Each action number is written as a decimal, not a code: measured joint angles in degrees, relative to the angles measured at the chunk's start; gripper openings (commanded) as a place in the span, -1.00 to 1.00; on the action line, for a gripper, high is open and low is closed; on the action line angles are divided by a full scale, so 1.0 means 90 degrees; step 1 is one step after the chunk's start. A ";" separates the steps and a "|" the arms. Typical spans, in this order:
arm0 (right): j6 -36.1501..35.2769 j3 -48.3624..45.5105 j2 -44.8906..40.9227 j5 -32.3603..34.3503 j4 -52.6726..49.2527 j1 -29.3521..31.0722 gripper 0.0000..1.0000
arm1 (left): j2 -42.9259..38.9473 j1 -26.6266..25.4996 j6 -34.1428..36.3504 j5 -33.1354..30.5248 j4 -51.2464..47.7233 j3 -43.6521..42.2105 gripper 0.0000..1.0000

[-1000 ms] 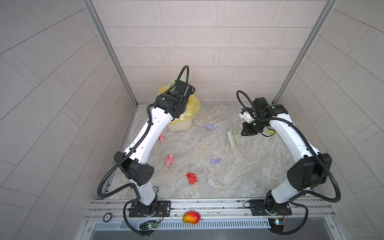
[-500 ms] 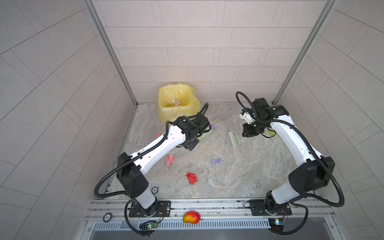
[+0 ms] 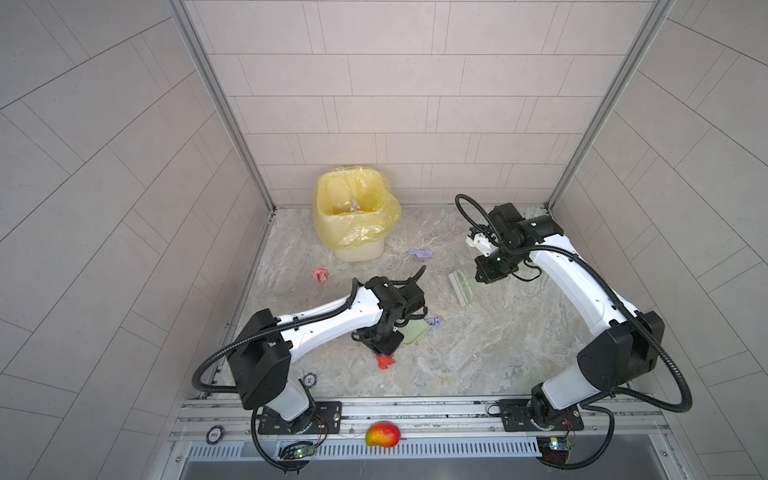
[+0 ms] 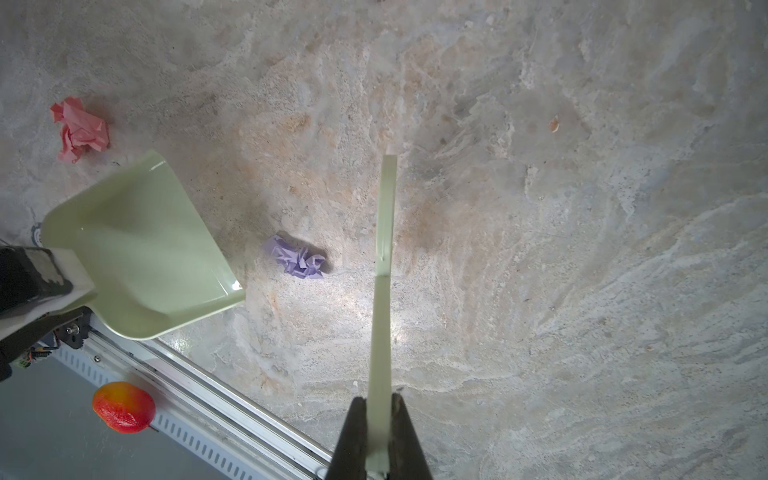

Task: Sweep away the paper scraps from the table
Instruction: 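Carry the empty dustpan toward the red scrap while the right gripper moves the brush there, then lower the dustpan beside the red scrap while the right gripper brings the brush behind it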

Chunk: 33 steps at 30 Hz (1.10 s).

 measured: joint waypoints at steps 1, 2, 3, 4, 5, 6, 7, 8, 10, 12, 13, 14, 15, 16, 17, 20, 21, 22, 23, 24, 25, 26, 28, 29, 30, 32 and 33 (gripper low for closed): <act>0.0015 0.0000 0.0002 0.0005 0.0015 0.0058 -1.00 | 0.0029 -0.0010 -0.0002 0.0063 0.0032 -0.0015 -1.00; 0.0032 0.0000 0.0002 0.0010 0.0029 0.0129 -1.00 | 0.0073 -0.0010 0.0000 0.0131 0.0073 -0.0029 -1.00; 0.0041 0.0000 0.0005 0.0022 0.0044 0.0192 -1.00 | 0.0117 -0.0010 0.0002 0.0175 0.0119 -0.0049 -1.00; 0.0051 0.0000 0.0012 0.0036 0.0058 0.0250 -1.00 | 0.0172 -0.0010 0.0010 0.0226 0.0155 -0.0066 -1.00; 0.0063 0.0000 0.0029 0.0058 0.0068 0.0313 -1.00 | 0.0245 -0.0010 0.0012 0.0270 0.0187 -0.0085 -1.00; 0.0070 0.0000 0.0053 0.0085 0.0075 0.0364 -1.00 | 0.0306 -0.0010 0.0022 0.0316 0.0221 -0.0109 -1.00; 0.0085 0.0000 0.0078 0.0104 0.0085 0.0410 -1.00 | 0.0374 -0.0007 0.0039 0.0374 0.0267 -0.0136 -1.00; 0.0090 0.0000 0.0109 0.0121 0.0097 0.0457 -1.00 | 0.0435 -0.0007 0.0058 0.0406 0.0296 -0.0160 -1.00; 0.0107 0.0000 0.0153 0.0146 0.0109 0.0527 -1.00 | 0.0508 -0.0007 0.0087 0.0457 0.0355 -0.0211 -1.00; 0.0129 0.0000 0.0177 0.0158 0.0119 0.0590 -1.00 | 0.0568 -0.0007 0.0129 0.0500 0.0403 -0.0236 -1.00; 0.0136 0.0000 0.0187 0.0175 0.0129 0.0614 -1.00 | 0.0588 -0.0007 0.0155 0.0515 0.0420 -0.0248 -1.00; 0.0138 0.0000 0.0199 0.0197 0.0131 0.0641 -1.00 | 0.0607 -0.0007 0.0177 0.0527 0.0435 -0.0260 -1.00; 0.0141 0.0002 0.0209 0.0221 0.0129 0.0673 -1.00 | 0.0622 -0.0007 0.0189 0.0534 0.0437 -0.0267 -1.00; 0.0146 0.0002 0.0231 0.0250 0.0126 0.0714 -1.00 | 0.0641 -0.0007 0.0204 0.0544 0.0437 -0.0272 -1.00; 0.0151 0.0007 0.0262 0.0272 0.0121 0.0753 -1.00 | 0.0665 -0.0007 0.0223 0.0554 0.0440 -0.0272 -1.00; 0.0158 0.0046 0.0379 0.0352 0.0117 0.0857 -1.00 | 0.0731 -0.0010 0.0245 0.0576 0.0466 -0.0272 -1.00; 0.0158 0.0053 0.0403 0.0379 0.0119 0.0874 -1.00 | 0.0748 -0.0010 0.0245 0.0580 0.0466 -0.0272 -1.00; 0.0158 0.0063 0.0427 0.0401 0.0114 0.0886 -1.00 | 0.0763 -0.0010 0.0245 0.0588 0.0471 -0.0272 -1.00; 0.0158 0.0068 0.0437 0.0415 0.0114 0.0903 -1.00 | 0.0777 -0.0010 0.0248 0.0600 0.0483 -0.0272 -1.00; 0.0158 0.0073 0.0442 0.0425 0.0109 0.0918 -1.00 | 0.0792 -0.0010 0.0248 0.0607 0.0495 -0.0274 -1.00; 0.0158 0.0087 0.0449 0.0430 0.0104 0.0928 -1.00 | 0.0811 -0.0010 0.0248 0.0624 0.0512 -0.0274 -1.00; 0.0160 0.0100 0.0459 0.0437 0.0104 0.0933 -1.00 | 0.0831 -0.0010 0.0248 0.0636 0.0532 -0.0274 -1.00; 0.0160 0.0121 0.0474 0.0464 0.0102 0.0947 -1.00 | 0.0882 -0.0010 0.0248 0.0661 0.0563 -0.0274 -1.00; 0.0160 0.0126 0.0481 0.0478 0.0102 0.0959 -1.00 | 0.0908 -0.0010 0.0250 0.0675 0.0578 -0.0274 -1.00; 0.0160 0.0136 0.0491 0.0488 0.0097 0.0976 -1.00 | 0.0933 -0.0010 0.0250 0.0685 0.0585 -0.0277 -1.00; 0.0160 0.0160 0.0512 0.0512 0.0097 0.1010 -1.00 | 0.0984 -0.0010 0.0255 0.0709 0.0597 -0.0277 -1.00; 0.0160 0.0170 0.0525 0.0522 0.0097 0.1025 -1.00 | 0.1001 -0.0007 0.0255 0.0721 0.0605 -0.0277 -1.00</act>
